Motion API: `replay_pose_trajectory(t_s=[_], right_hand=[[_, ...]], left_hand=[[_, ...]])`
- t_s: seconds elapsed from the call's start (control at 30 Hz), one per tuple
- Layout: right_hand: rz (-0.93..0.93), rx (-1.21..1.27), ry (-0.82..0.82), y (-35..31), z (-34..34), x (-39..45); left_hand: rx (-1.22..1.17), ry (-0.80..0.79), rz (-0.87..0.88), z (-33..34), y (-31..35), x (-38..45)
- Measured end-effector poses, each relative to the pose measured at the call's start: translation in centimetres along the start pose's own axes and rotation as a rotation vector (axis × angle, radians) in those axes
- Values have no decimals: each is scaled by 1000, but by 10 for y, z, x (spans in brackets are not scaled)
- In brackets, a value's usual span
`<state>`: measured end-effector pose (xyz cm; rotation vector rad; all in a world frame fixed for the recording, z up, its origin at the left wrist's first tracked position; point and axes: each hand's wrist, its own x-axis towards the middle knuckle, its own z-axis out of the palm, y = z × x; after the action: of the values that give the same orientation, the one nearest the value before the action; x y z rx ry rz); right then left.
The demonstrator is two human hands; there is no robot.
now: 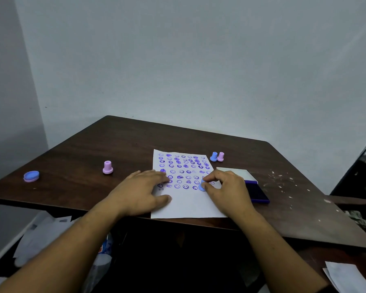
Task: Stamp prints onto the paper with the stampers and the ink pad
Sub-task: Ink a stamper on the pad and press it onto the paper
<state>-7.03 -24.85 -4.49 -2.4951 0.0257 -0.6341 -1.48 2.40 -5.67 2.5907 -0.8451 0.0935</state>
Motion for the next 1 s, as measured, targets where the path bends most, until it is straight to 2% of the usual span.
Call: replay_pose_trajectory(t_s=[0.27, 0.4, 0.57, 0.77, 1.0], right_hand=[[-25, -14, 6, 1, 1, 0], [19, 128, 85, -1, -5, 10], [18, 297, 98, -28, -18, 43], [-16, 471, 31, -72, -8, 73], [-86, 364, -99, -110, 39, 100]], left_hand=[[-9, 2, -1, 0, 1, 0], [-13, -5, -4, 0, 1, 0], [-11, 2, -2, 0, 1, 0], [-21, -6, -13, -1, 0, 0], [-16, 4, -15, -1, 1, -1]])
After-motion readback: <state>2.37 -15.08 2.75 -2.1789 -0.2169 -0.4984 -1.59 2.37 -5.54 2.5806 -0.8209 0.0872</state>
